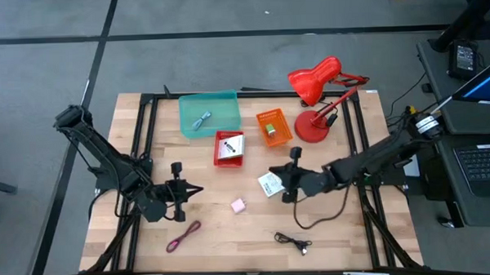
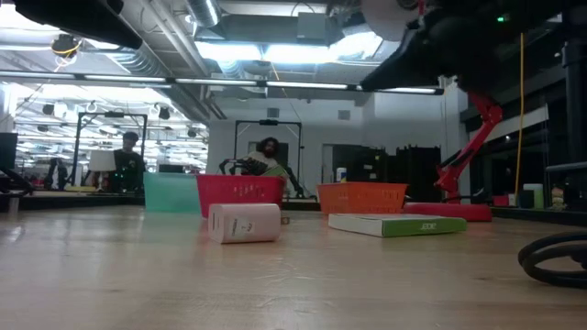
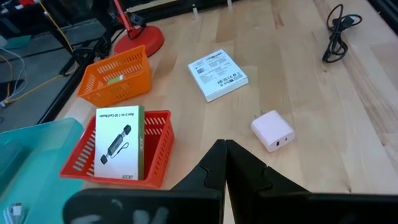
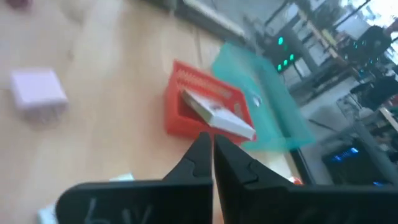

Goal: Pick and place items into bin
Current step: Put the left card reader box into the red bin

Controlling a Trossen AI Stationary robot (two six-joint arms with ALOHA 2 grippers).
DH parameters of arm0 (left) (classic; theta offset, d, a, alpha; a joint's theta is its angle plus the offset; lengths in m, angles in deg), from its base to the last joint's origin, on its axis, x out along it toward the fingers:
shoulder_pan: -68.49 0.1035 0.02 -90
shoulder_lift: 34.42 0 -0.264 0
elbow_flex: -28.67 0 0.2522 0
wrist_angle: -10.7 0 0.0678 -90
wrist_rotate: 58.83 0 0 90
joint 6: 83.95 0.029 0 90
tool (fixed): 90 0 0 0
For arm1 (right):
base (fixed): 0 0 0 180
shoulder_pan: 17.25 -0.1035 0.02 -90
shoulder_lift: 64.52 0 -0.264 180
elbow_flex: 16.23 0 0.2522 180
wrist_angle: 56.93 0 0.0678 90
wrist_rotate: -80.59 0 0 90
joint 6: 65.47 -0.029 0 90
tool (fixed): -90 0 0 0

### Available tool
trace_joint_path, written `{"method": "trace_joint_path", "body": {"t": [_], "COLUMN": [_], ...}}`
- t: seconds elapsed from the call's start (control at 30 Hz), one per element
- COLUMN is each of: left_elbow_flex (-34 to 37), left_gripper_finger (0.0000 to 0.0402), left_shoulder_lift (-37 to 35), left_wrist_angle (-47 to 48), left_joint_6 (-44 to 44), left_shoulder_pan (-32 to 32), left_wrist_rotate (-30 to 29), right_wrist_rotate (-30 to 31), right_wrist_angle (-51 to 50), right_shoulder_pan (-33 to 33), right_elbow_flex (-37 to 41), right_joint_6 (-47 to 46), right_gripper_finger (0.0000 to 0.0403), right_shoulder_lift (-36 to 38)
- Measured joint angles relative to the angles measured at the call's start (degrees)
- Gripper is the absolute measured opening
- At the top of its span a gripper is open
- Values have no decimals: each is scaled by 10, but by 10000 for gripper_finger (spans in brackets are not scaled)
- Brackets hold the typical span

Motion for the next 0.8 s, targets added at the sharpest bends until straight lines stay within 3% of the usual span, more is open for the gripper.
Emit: {"method": "trace_joint_path", "body": {"t": [0.4, 0.6, 0.8], "left_elbow_flex": [0, -39, -117], "left_gripper_finger": [2, 2, 2], "left_shoulder_lift": [56, 113, 177], "left_wrist_angle": [-66, -66, -27], "left_joint_6": [42, 56, 68], "left_shoulder_pan": [126, 194, 248], "left_wrist_rotate": [78, 109, 116], "right_wrist_rotate": [5, 109, 115], "right_wrist_angle": [184, 270, 334], "right_shoulder_pan": [-48, -79, -94], "right_elbow_flex": [120, 181, 216], "right_joint_6": [-89, -121, -120], "right_gripper_finger": [0, 0, 0], "right_shoulder_lift": [28, 28, 28]}}
